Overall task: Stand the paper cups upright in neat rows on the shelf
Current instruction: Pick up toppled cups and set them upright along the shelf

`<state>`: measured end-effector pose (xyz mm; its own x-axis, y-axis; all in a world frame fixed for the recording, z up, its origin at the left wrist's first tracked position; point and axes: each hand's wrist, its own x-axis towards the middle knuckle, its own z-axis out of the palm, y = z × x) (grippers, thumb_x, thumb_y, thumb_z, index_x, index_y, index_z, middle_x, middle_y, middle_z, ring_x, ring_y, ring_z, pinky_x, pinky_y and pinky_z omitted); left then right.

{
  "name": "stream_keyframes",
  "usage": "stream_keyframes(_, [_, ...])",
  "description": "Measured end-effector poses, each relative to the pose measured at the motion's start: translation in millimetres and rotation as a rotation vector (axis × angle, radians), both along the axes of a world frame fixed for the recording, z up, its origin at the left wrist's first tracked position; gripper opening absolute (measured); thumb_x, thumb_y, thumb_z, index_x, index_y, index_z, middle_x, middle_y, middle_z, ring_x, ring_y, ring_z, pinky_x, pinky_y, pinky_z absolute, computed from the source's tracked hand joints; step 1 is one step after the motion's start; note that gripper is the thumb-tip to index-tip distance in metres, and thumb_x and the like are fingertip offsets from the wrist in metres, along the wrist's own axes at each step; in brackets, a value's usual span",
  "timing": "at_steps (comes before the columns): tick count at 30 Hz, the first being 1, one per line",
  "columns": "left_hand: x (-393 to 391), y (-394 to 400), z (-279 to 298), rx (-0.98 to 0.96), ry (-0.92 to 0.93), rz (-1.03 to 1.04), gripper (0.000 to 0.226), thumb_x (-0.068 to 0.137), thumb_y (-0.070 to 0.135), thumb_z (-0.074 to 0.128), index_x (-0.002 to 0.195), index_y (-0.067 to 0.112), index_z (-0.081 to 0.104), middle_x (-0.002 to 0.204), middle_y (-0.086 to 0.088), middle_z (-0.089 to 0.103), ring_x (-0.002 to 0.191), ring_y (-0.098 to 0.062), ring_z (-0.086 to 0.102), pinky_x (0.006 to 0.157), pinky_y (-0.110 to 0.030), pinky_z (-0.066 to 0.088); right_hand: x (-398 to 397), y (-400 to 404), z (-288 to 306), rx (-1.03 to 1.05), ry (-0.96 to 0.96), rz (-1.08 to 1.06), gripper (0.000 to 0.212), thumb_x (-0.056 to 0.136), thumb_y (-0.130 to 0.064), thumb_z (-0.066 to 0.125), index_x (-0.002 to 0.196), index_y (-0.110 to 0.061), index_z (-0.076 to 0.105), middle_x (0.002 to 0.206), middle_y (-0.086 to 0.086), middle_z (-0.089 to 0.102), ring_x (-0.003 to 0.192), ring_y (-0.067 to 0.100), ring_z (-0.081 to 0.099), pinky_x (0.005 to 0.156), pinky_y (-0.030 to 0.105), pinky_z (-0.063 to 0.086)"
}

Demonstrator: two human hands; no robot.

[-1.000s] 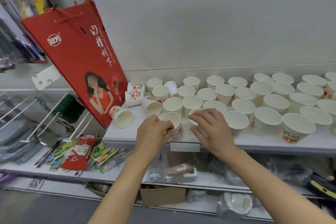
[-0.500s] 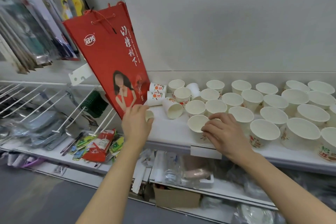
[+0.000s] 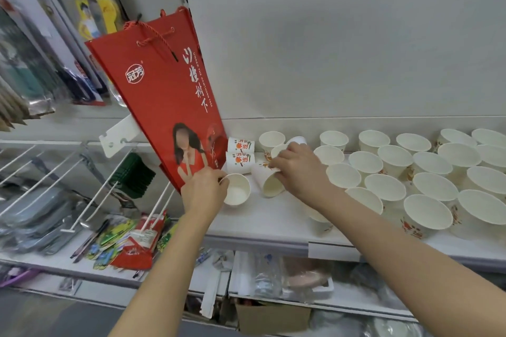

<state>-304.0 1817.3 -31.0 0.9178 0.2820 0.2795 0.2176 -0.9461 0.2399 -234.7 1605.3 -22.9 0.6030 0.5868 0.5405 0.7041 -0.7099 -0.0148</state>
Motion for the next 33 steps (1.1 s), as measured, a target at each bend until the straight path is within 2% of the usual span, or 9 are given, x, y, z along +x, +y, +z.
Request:
stream_keyframes(3, [5,4,0,-0.044,0.084,-0.041,0.015,0.091,0.027,0.058,0.088,0.025,0.073,0.074,0.007,0.063,0.073,-0.018,0.059,0.056,-0.027,0.042,16,19,-2,-0.297,0.050,-0.087,0.032,0.037,-0.006,0.079,0.064,-0.021,0.069,0.055,-0.006,0.056,0.064,0.024,0.051,0.056,0.029,0.037])
stream_keyframes(6, [8,12,-1,-0.128,0.162,-0.090,0.017,0.090,0.040,0.061,0.090,0.029,0.074,0.078,0.010,0.066,0.078,-0.014,0.060,0.067,-0.033,0.052,24,27,-8,-0.397,0.051,-0.124,0.026,0.034,-0.008,0.075,0.051,-0.021,0.060,0.048,-0.007,0.052,0.059,0.022,0.047,0.055,0.027,0.033])
stream_keyframes(10, [18,25,3,-0.335,0.038,-0.085,0.036,0.089,0.060,0.052,0.080,0.030,0.070,0.066,0.015,0.059,0.092,-0.010,0.052,0.085,-0.041,0.044,27,28,-2,-0.298,0.059,-0.117,0.016,0.051,-0.012,0.075,0.051,-0.020,0.060,0.048,-0.005,0.054,0.057,0.023,0.047,0.058,0.029,0.034])
stream_keyframes(13, [40,27,8,-0.368,0.096,-0.030,0.048,0.089,0.054,0.052,0.055,0.021,0.047,0.057,-0.001,0.048,0.093,-0.037,0.057,0.075,-0.042,0.045,18,19,10,-0.124,0.121,-0.161,0.009,0.073,-0.018,0.066,0.065,-0.019,0.068,0.063,0.001,0.064,0.070,0.027,0.054,0.066,0.031,0.027])
stream_keyframes(15, [56,22,8,-0.345,0.232,0.000,0.048,0.089,0.056,0.049,0.060,0.018,0.049,0.071,-0.010,0.060,0.091,-0.038,0.061,0.071,-0.038,0.044,11,12,15,-0.101,0.237,-0.232,0.014,0.084,-0.024,0.058,0.079,-0.023,0.072,0.078,0.003,0.067,0.081,0.025,0.055,0.070,0.028,0.022])
stream_keyframes(18, [76,10,9,-0.356,0.322,0.055,0.051,0.088,0.061,0.050,0.082,0.012,0.061,0.091,-0.012,0.068,0.087,-0.033,0.063,0.063,-0.032,0.041,9,6,6,-0.168,0.348,-0.276,0.017,0.084,-0.029,0.055,0.086,-0.027,0.072,0.087,-0.004,0.071,0.085,0.020,0.059,0.075,0.027,0.030])
stream_keyframes(23, [85,2,5,-0.350,0.251,0.177,0.029,0.085,0.048,0.059,0.098,0.024,0.069,0.098,-0.002,0.069,0.092,-0.027,0.064,0.066,-0.030,0.045,6,7,-1,-0.120,0.408,-0.292,0.014,0.080,-0.035,0.059,0.079,-0.027,0.070,0.080,-0.006,0.071,0.081,0.017,0.061,0.081,0.028,0.037])
stream_keyframes(28, [68,3,17,-0.069,0.078,-0.025,0.009,0.083,0.025,0.058,0.083,0.022,0.067,0.078,0.003,0.067,0.081,-0.025,0.064,0.062,-0.028,0.041,7,2,5,0.148,0.330,-0.304,0.005,0.074,-0.025,0.068,0.073,-0.024,0.073,0.066,0.000,0.069,0.066,0.024,0.059,0.065,0.033,0.046])
stream_keyframes(33, [59,5,11,0.136,0.107,-0.160,0.009,0.082,0.024,0.061,0.079,0.026,0.069,0.078,0.001,0.069,0.079,-0.023,0.065,0.065,-0.029,0.041,26,-3,8,0.092,0.270,-0.335,0.006,0.072,-0.022,0.070,0.076,-0.022,0.074,0.069,-0.001,0.068,0.071,0.024,0.058,0.067,0.035,0.046])
